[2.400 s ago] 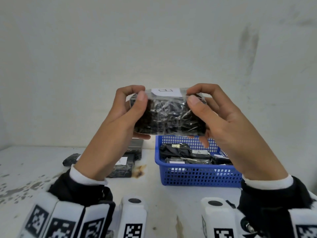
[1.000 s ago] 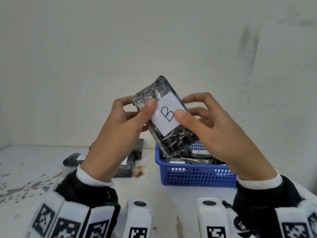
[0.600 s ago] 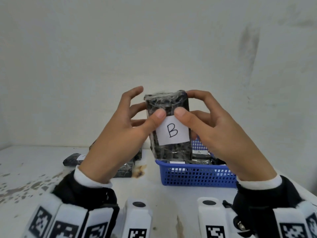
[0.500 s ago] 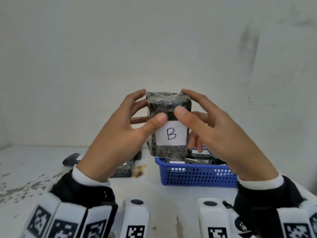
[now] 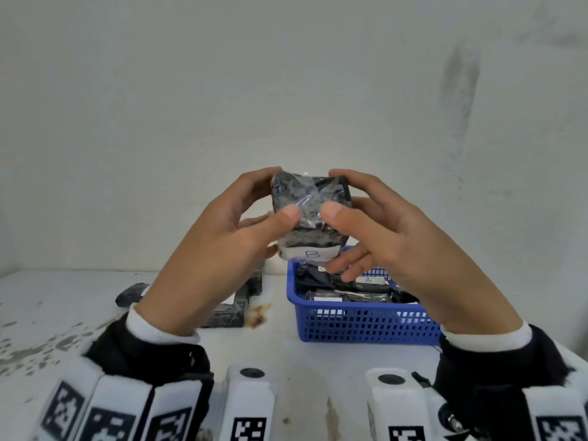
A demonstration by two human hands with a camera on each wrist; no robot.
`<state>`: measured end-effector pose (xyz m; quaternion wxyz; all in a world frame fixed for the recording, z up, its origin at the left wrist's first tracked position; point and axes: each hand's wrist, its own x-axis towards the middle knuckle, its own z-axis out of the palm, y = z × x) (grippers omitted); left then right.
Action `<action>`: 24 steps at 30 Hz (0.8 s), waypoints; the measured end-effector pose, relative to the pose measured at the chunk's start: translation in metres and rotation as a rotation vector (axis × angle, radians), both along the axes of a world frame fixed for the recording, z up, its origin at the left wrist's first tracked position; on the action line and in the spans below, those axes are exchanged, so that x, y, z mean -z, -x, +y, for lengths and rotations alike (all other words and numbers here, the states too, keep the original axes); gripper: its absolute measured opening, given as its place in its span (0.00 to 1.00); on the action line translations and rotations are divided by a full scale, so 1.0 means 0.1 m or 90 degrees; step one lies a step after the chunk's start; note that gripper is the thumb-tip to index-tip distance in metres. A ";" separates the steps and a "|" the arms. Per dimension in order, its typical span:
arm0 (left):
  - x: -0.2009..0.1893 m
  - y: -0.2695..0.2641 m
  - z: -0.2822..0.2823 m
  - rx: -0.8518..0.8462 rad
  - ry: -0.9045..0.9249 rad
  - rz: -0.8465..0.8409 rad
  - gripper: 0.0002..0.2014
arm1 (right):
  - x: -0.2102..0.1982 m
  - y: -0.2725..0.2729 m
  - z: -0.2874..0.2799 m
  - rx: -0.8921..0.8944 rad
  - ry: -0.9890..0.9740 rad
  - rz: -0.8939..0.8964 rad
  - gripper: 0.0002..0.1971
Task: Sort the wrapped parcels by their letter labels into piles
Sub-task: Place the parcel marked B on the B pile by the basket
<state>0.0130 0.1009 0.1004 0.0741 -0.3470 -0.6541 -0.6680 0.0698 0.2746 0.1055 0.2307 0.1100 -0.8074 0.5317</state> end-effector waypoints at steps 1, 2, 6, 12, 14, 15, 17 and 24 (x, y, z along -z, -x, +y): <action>0.00 0.00 0.00 -0.005 -0.007 -0.002 0.27 | 0.01 0.00 0.00 0.002 -0.005 0.011 0.25; 0.00 0.00 0.01 -0.011 -0.012 -0.002 0.27 | 0.01 0.01 -0.01 0.003 -0.009 0.019 0.23; 0.00 -0.01 0.01 -0.031 -0.018 0.020 0.25 | 0.01 0.01 -0.02 0.007 -0.021 0.040 0.22; -0.01 -0.03 0.03 -0.045 -0.044 0.036 0.14 | -0.01 0.00 -0.03 0.011 -0.023 0.057 0.21; -0.01 -0.04 0.03 -0.054 -0.041 0.037 0.16 | 0.00 0.00 -0.03 0.017 -0.027 0.057 0.16; -0.01 -0.03 0.03 -0.059 -0.038 0.040 0.16 | 0.00 0.01 -0.04 0.021 -0.028 0.055 0.15; -0.01 -0.03 0.04 -0.064 -0.037 0.040 0.15 | 0.00 0.01 -0.05 0.033 -0.035 0.052 0.14; 0.00 -0.04 0.05 -0.006 -0.012 -0.035 0.13 | 0.03 0.02 -0.09 0.052 -0.082 0.073 0.13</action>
